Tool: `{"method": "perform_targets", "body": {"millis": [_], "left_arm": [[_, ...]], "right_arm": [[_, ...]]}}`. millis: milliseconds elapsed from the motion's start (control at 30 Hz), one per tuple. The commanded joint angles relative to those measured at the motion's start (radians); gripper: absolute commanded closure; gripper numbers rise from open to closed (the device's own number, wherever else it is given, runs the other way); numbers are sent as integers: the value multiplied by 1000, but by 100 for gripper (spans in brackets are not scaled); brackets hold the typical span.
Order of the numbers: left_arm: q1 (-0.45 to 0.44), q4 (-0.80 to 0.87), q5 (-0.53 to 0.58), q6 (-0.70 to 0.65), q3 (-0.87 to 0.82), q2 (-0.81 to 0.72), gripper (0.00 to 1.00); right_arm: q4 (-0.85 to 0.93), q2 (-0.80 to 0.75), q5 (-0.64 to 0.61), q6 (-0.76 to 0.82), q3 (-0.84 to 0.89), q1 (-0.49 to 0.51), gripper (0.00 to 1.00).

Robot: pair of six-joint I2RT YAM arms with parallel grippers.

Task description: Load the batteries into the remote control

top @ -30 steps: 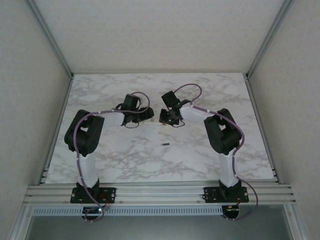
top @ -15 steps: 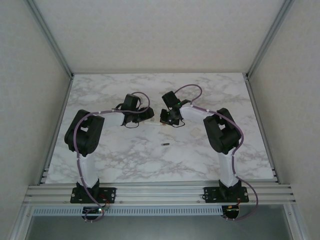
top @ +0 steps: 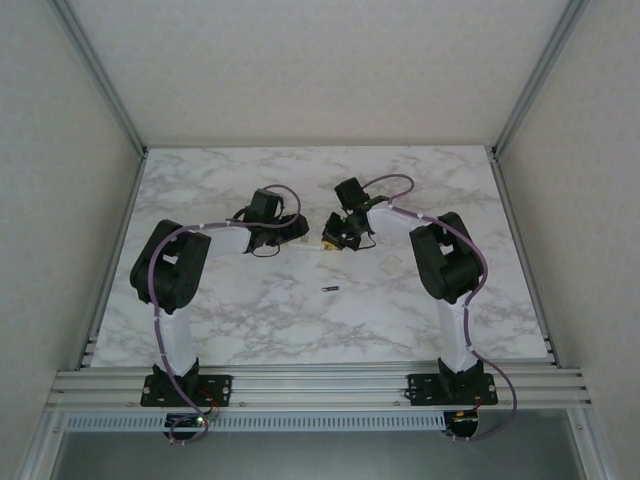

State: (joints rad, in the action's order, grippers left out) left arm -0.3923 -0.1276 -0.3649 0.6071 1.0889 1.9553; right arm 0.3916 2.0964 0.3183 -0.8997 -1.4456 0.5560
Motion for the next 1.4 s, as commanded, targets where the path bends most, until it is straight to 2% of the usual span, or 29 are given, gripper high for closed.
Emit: {"method": "perform_targets", "body": {"millis": [0, 67, 233, 400, 600, 800, 900, 1000, 1100, 1267, 1333, 1367], "left_arm": [[-77, -5, -115, 34, -32, 57, 38], [-76, -1, -112, 31, -28, 55, 38], [-68, 14, -103, 22, -18, 49, 38], [-59, 53, -92, 5, 9, 45, 38], [-40, 93, -58, -16, 20, 21, 37], [-29, 112, -49, -27, 23, 9, 37], [-27, 119, -49, -32, 20, -7, 36], [-23, 131, -37, -45, 9, -56, 29], [-21, 151, 4, -67, -12, -144, 20], [-19, 221, 110, -116, -45, -338, 4], [-19, 257, 170, -133, -56, -415, 0], [-18, 272, 200, -140, -64, -457, 1]], "right_arm": [[-156, 90, -22, -18, -45, 25, 93], [-88, 124, -70, 42, -79, 35, 94], [-30, 163, -241, 158, -42, 97, 95], [-2, 68, -243, 208, -43, 102, 88], [93, -55, -287, 262, -106, 101, 72], [133, -157, -292, 275, -85, 102, 68], [93, -263, -282, 280, 29, 105, 67], [43, -400, -298, 352, 202, 134, 67], [68, -517, -333, 477, 320, 182, 64], [211, -598, -339, 606, 357, 268, 54], [278, -600, -391, 508, 336, 272, 52], [321, -607, -448, 403, 321, 271, 52]]}}
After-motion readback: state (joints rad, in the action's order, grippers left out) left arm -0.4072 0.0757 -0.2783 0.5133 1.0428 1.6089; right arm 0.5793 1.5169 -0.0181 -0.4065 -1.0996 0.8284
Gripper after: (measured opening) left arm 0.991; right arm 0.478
